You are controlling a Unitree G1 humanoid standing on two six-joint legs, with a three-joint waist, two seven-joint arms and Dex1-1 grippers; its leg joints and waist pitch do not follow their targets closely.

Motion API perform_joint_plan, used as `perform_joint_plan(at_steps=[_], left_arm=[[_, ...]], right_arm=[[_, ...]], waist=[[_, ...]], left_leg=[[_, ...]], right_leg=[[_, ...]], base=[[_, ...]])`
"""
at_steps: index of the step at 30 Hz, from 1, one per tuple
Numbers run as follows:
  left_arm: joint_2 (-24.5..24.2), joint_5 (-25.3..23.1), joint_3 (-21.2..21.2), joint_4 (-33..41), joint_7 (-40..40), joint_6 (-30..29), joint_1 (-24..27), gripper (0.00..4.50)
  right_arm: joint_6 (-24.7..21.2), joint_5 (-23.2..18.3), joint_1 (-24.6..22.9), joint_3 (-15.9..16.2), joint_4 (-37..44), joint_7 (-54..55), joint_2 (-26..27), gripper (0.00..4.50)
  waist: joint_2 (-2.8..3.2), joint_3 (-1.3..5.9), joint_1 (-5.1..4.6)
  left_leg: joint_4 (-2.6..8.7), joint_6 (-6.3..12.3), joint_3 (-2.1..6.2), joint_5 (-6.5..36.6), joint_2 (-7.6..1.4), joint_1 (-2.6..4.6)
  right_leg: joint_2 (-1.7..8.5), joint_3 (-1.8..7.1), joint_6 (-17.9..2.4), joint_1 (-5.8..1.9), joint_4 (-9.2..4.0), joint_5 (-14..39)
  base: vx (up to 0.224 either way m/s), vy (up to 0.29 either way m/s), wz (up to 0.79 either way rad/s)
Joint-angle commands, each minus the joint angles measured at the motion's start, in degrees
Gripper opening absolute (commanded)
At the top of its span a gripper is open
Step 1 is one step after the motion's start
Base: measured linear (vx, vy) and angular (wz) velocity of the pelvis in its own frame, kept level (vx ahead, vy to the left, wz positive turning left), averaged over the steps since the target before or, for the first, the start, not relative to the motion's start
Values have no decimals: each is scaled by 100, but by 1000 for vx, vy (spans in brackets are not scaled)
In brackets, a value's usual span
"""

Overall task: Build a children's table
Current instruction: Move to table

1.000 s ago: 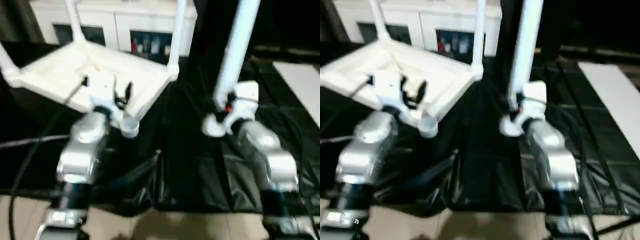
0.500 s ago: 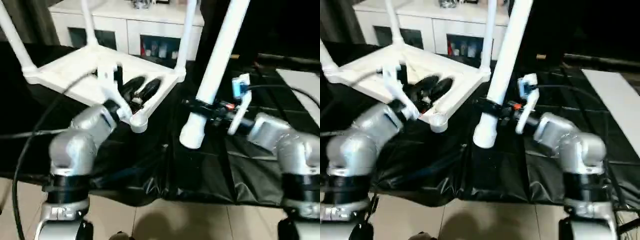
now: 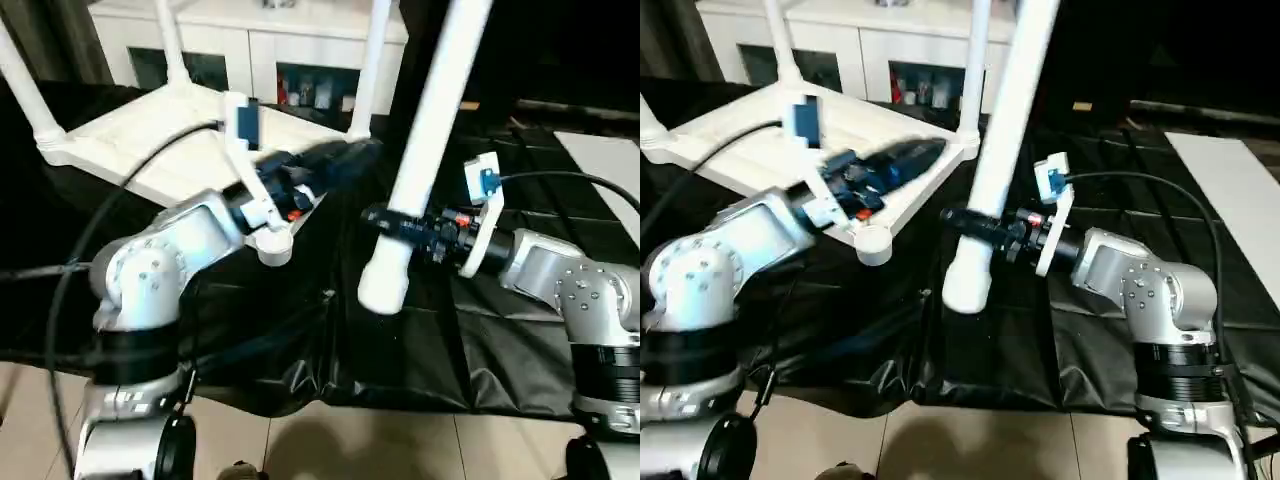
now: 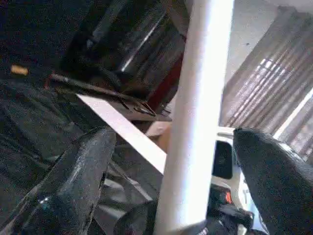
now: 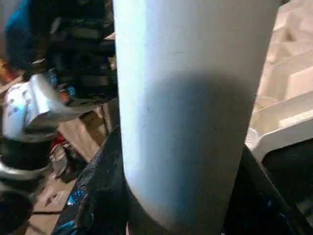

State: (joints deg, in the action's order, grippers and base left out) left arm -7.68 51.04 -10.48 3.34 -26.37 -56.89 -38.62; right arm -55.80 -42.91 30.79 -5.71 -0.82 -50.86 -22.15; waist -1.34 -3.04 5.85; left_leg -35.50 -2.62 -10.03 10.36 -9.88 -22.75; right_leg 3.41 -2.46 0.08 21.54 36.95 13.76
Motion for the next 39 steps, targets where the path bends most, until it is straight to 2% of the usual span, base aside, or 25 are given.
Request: perform_joint_plan(at_steps=[1, 2, 3, 6, 7, 11, 16, 19, 21, 23, 28, 32, 34, 35, 39], left_arm=[[-11, -2, 94, -127, 140, -113, -153, 445], [-10, -43, 124, -152, 128, -116, -167, 445], [-5, -142, 200, -202, 65, -125, -208, 445], [36, -60, 217, -209, -38, -204, -252, 445], [42, -26, 222, -204, -60, -228, -258, 445], [-10, 77, 395, -141, -209, -368, -243, 445], [-72, 224, 532, 80, -603, -328, -157, 445], [-238, 81, 790, 277, -896, -313, -50, 445], [-288, -3, 906, 392, -1071, -157, 16, 445], [-306, 148, 917, 552, -1271, -159, 69, 445], [-360, 5, 1018, 502, -1177, -146, 48, 445], [-385, -241, 1037, 216, -1015, -41, -17, 405], [-332, -323, 958, 39, -928, 62, -74, 380], [-330, -326, 956, 34, -926, 65, -76, 380], [-227, -281, 818, -108, -789, 117, -142, 335]], right_arm=[[-28, -14, -72, 221, 314, -297, -240, 182], [-18, 19, -88, 302, 358, -357, -297, 182], [43, 142, -137, 555, 484, -521, -475, 182], [93, 272, -194, 809, 596, -630, -630, 182], [103, 307, -205, 868, 614, -641, -662, 182], [246, 587, -279, 1192, 667, -713, -800, 182], [299, 632, -249, 1288, 616, -758, -860, 182], [392, 714, -194, 1349, 540, -828, -906, 182], [420, 734, -159, 1371, 511, -873, -912, 182], [447, 757, -123, 1387, 470, -886, -905, 182], [528, 841, -92, 1471, 433, -922, -937, 182], [587, 899, -86, 1529, 436, -979, -931, 182], [622, 918, -76, 1535, 422, -996, -925, 182], [624, 919, -76, 1535, 421, -996, -925, 182], [666, 930, -66, 1528, 406, -994, -918, 182]], waist=[[-27, 442, 52], [-27, 442, 52], [-21, 416, 75], [-6, 397, 85], [-15, 383, 77], [1, 366, 75], [1, 378, 76], [-10, 383, 79], [-13, 374, 71], [-10, 377, 70], [-1, 371, 61], [18, 381, 78], [6, 389, 71], [5, 389, 68], [-1, 395, 66]], left_leg=[[352, 316, 108, -196, -278, 123], [352, 316, 108, -196, -278, 123], [361, 350, 101, -61, -292, 120], [386, 231, 108, 200, -313, 133], [401, 125, 108, 328, -319, 144], [420, -1, 110, 511, -322, 153], [419, 0, 118, 474, -324, 142], [409, 66, 111, 373, -318, 131], [412, 84, 108, 408, -319, 135], [413, 79, 109, 405, -324, 130], [415, 43, 108, 482, -326, 144], [411, 51, 112, 432, -325, 150], [408, 45, 113, 408, -318, 139], [404, 50, 112, 394, -315, 138], [395, 89, 110, 372, -315, 135]], right_leg=[[432, 246, -1414, -283, -316, -1176], [432, 246, -1414, -283, -316, -1176], [441, 246, -1382, -274, -338, -1055], [467, 252, -1360, -265, -376, -617], [464, 252, -1360, -258, -390, -376], [469, 261, -1310, -244, -419, -57], [474, 259, -1324, -249, -411, -98], [462, 262, -1347, -252, -382, -310], [462, 263, -1330, -248, -396, -266], [470, 263, -1337, -255, -392, -245], [464, 264, -1340, -243, -400, -135], [452, 262, -1327, -241, -389, -263], [455, 261, -1322, -256, -386, -330], [455, 262, -1320, -255, -384, -359], [459, 260, -1396, -263, -376, -436]], base=[[0, 0, 0], [0, 0, 0], [0, 0, 0], [0, 0, 0], [0, 0, 0], [0, 0, 0], [0, 0, 0], [0, 0, 0], [0, 0, 0], [0, 0, 0], [0, 0, 0], [0, 0, 0], [0, 0, 0], [0, 0, 0], [0, 0, 0]])
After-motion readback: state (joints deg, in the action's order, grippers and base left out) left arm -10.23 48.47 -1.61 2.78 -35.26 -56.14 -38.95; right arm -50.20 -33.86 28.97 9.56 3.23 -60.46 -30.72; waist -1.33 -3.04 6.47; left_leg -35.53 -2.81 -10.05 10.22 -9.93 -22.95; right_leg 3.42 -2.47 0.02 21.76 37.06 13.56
